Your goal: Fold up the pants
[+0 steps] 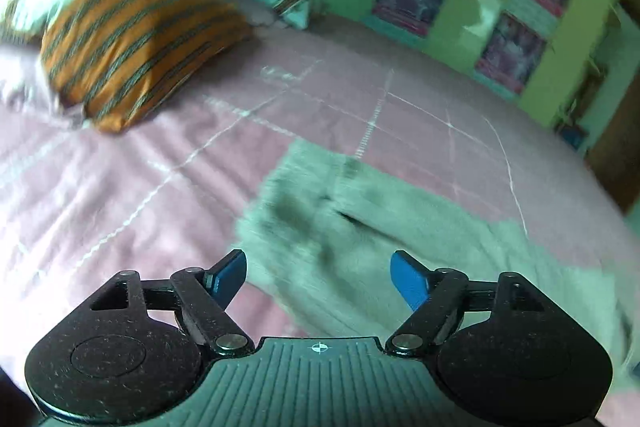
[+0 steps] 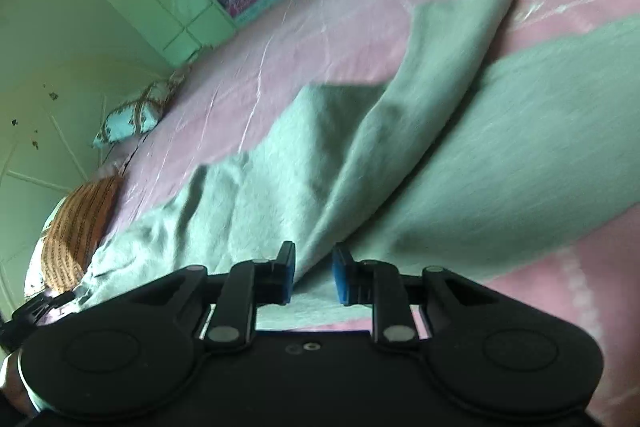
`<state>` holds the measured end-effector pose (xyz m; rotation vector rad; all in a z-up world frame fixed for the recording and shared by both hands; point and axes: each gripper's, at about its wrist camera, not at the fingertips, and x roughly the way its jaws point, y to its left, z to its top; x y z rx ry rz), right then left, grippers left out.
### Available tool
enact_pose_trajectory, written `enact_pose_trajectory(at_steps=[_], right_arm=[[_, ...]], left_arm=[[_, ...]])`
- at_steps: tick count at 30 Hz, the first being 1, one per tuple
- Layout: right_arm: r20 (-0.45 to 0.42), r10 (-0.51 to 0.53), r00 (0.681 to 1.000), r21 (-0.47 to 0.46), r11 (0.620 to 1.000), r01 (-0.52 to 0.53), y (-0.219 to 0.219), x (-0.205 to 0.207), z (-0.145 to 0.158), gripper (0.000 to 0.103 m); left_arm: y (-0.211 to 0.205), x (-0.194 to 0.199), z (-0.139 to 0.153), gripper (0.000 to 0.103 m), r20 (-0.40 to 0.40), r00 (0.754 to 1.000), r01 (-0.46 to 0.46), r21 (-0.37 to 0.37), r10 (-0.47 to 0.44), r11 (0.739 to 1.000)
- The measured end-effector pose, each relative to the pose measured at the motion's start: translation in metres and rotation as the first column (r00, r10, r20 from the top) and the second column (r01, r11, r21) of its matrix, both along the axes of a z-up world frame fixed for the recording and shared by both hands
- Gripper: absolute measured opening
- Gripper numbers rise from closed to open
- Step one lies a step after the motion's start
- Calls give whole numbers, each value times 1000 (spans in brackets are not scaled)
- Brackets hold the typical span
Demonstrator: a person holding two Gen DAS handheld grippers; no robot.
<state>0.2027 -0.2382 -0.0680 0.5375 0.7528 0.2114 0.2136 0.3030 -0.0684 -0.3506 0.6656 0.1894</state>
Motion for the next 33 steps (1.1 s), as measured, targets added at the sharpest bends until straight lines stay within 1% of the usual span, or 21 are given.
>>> enact_pose_trajectory(at_steps=[2,4,8,11,12,13,14,15,16,17,19,20,21,22,25,28,29,30,31,32,33], right_arm=[[26,-18,999,-14,1000,19,-8,3,6,13],[47,-38,998,-22,999,40,-16,5,12,13],[75,-49,996,-86,995,56,-19,18,22,13],[72,-45,996,-166,985,56,-12,44,28,13],[65,-41,997,-192,980,53,-10,54,29,13],[63,-38,997,-218,975,51,-7,64,30,13],[67,-26,997,-232,972,41,-8,69,32,13],[67,-14,998,-252,967,31,-3,79,32,14],[56,-9,998,-281,959,25,2,86,32,14],[37,-3,999,-315,949,14,7,95,30,15],[-21,0,1000,-407,914,-8,20,109,20,17],[-41,11,999,-441,897,-28,25,112,16,20],[-56,24,998,-474,879,-48,28,112,10,13],[-60,24,998,-486,872,-50,27,109,7,0],[-34,-16,999,-461,888,-1,9,82,10,0],[-14,-121,993,-342,933,109,-30,33,13,0],[-31,-165,986,-316,937,147,-42,17,8,0],[-54,-197,979,-319,932,170,-53,4,-2,0],[-100,-213,972,-296,939,175,-65,-3,-14,0],[-114,-211,971,-255,951,177,-74,-7,-19,0],[-93,-217,972,-238,953,190,-79,-12,-15,0]], left_arm=[[-29,-2,4,80,6,1000,2,20,-2,1000],[-64,-5,7,81,-6,999,39,58,-39,998],[-134,-1,0,84,-87,994,77,194,-61,978],[-168,5,-6,89,-161,984,117,273,-74,955],[-178,6,-4,89,-167,983,130,296,-83,946],[-187,4,0,89,-149,984,140,309,-97,941],[-195,1,5,89,-134,985,148,293,-113,944],[-201,1,6,89,-140,979,180,265,-147,947],[-207,3,3,89,-165,973,203,267,-162,942],[-211,4,-2,89,-192,969,205,284,-154,937],[-213,2,-13,92,-205,967,208,289,-152,934],[-217,-3,-17,96,-196,968,214,305,-159,928],[-218,-6,-19,100,-190,968,219,320,-164,922],[-215,-6,-20,100,-184,969,218,315,-165,924],[-208,-8,-18,101,-177,969,220,285,-175,933],[-201,-6,-18,101,-168,971,214,270,-173,939],[-199,-5,-18,101,-165,971,213,267,-173,940],[-196,-4,-18,101,-161,972,207,262,-169,942],[-196,-5,-17,101,-158,973,203,257,-166,945],[-195,-3,-18,101,-159,973,203,257,-165,945],[-195,-3,-18,101,-158,975,196,257,-159,946]])
